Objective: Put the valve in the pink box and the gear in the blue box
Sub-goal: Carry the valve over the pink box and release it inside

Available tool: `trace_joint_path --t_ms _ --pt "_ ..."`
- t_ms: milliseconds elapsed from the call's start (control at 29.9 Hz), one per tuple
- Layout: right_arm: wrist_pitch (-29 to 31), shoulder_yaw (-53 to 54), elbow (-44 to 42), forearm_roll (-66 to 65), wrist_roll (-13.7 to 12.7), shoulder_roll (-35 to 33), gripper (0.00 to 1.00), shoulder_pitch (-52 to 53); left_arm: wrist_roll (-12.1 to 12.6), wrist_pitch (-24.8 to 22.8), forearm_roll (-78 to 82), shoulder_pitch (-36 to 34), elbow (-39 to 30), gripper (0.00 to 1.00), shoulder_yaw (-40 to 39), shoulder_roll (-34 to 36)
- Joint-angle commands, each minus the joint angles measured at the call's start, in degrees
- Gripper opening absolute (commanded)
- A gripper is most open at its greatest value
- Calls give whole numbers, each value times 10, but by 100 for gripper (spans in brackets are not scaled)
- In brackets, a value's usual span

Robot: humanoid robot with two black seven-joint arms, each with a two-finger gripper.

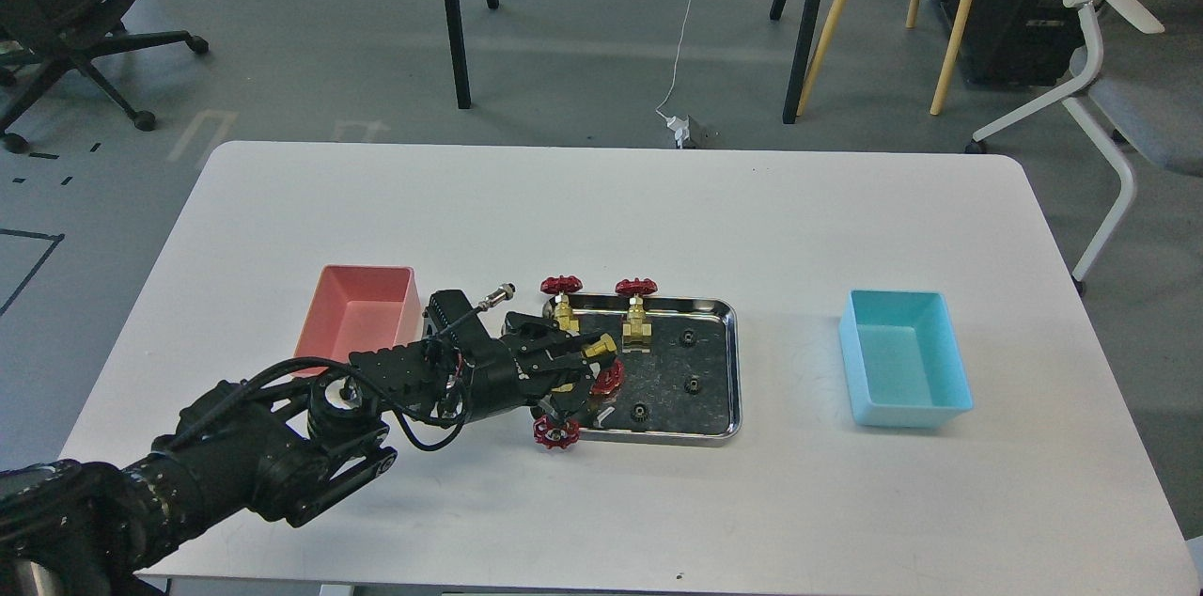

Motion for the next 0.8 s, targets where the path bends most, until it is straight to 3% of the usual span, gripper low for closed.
trace_joint_path --t_ms 0,334,501,769 --pt "0 -1 -12 0 0 1 99 0 -1 4 -24 1 -13 22 -7 16" --pt "0 0 -17 0 -2 4 99 7 -2 0 -122 1 -137 24 -36 188" --pt "0 -1 -16 0 -2 12 99 14 -2 2 -148 6 -143 24 -36 273" --pt "0 -1 -16 -1 -11 13 99 25 3 7 -202 10 -138 24 -36 323"
